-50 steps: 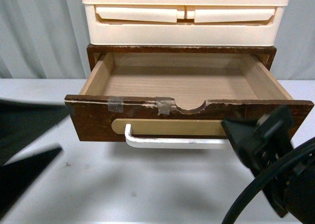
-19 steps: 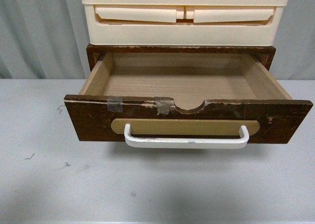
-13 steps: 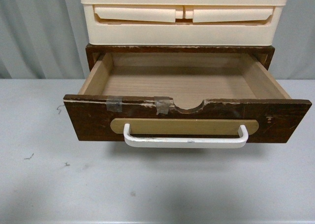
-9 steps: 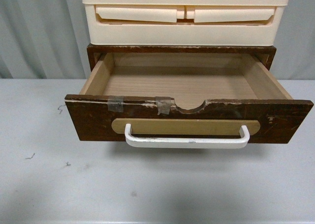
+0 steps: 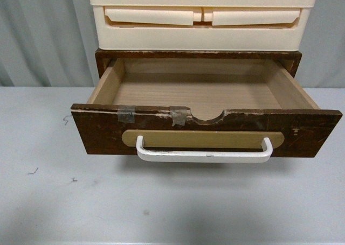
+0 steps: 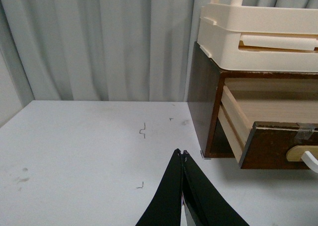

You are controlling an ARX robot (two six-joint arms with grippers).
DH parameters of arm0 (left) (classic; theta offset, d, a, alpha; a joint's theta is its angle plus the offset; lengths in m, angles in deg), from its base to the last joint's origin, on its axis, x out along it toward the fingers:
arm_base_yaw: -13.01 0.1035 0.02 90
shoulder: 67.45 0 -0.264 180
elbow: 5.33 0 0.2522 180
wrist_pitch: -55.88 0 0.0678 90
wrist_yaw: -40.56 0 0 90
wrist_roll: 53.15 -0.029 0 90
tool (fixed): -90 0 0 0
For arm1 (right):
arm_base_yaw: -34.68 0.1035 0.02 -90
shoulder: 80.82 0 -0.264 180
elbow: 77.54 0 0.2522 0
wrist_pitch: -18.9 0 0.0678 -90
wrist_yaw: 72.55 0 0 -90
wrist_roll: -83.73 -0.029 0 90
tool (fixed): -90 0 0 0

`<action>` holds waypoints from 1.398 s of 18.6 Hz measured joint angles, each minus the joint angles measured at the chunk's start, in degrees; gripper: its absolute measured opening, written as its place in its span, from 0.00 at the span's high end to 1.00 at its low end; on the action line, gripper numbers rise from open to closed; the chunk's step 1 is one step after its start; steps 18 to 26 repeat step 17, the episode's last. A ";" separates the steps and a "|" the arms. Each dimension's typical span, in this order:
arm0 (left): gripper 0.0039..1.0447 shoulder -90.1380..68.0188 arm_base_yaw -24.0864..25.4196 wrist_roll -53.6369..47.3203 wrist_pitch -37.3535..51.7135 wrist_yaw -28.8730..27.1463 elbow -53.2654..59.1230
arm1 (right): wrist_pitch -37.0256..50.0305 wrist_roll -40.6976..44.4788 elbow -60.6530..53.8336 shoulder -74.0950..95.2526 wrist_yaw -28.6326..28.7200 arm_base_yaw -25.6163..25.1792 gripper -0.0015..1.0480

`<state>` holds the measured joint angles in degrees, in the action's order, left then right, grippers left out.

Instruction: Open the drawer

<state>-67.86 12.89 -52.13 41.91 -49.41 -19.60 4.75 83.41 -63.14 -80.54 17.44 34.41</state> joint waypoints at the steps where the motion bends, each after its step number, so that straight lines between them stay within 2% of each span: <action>1: 0.97 0.00 0.00 0.00 0.04 -0.02 0.00 | 0.26 0.00 0.00 -0.04 0.00 0.00 0.89; 11: 0.60 0.00 0.00 -0.02 0.00 -0.04 0.00 | 0.15 0.00 0.00 -0.04 -0.02 0.00 0.52; 12: 0.53 0.00 0.00 0.00 0.02 -0.04 0.00 | 0.15 0.00 0.00 -0.04 -0.02 0.00 0.47; 16: 0.12 0.00 0.00 0.00 0.02 -0.04 0.00 | 0.15 -0.02 0.00 -0.04 -0.02 0.00 0.05; 17: 0.04 0.00 0.00 -0.04 0.02 -0.04 0.00 | 0.15 -0.02 0.00 -0.04 -0.02 0.00 0.07; 26: 0.04 0.00 0.00 -0.04 0.02 -0.04 0.00 | 0.15 -0.02 0.00 -0.04 -0.02 0.00 0.07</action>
